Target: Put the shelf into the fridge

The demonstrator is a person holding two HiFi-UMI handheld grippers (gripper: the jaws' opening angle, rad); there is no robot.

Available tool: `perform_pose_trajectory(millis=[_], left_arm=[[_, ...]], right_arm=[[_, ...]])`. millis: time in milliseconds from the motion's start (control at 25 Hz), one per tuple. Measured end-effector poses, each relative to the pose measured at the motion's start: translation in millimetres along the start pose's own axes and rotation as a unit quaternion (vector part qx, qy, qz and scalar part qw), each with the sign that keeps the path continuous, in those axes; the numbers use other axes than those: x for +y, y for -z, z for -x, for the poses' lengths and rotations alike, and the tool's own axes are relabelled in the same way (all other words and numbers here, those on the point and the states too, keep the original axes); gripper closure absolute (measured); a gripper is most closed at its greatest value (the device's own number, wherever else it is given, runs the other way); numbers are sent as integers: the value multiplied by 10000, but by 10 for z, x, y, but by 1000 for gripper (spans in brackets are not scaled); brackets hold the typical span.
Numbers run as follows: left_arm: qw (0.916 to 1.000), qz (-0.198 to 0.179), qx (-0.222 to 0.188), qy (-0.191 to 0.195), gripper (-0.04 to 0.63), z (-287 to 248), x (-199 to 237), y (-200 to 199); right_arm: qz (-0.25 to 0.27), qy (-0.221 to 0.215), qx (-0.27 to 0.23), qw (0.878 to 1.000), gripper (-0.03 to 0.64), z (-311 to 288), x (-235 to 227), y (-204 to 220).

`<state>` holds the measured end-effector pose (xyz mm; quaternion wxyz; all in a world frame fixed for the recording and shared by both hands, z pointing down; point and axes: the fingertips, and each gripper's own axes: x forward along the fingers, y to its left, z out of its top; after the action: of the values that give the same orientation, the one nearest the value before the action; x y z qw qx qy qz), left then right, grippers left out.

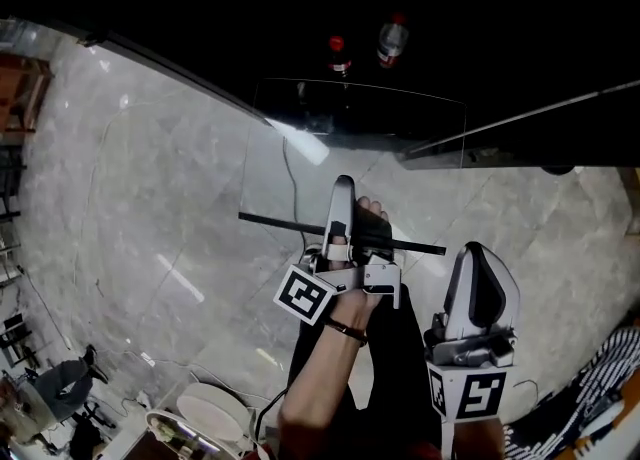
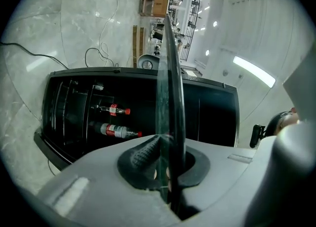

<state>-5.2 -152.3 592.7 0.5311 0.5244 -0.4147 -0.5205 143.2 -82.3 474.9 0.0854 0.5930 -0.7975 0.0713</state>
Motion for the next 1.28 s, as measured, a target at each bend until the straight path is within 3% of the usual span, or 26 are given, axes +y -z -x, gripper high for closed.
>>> perform_pose_trajectory(millis=[720, 1000, 1280], left_arm=[[9995, 36, -202, 223, 575, -64, 27, 25], [9996, -69, -218, 145, 575, -13, 68, 42], [9991, -227, -211, 298, 575, -16, -70, 52]], right_arm=[[-100, 53, 106, 9999, 621, 125, 88, 87], [-77, 0, 135, 9999, 621, -34, 88, 115], [-106, 6, 105, 9999, 621, 39, 62, 85]])
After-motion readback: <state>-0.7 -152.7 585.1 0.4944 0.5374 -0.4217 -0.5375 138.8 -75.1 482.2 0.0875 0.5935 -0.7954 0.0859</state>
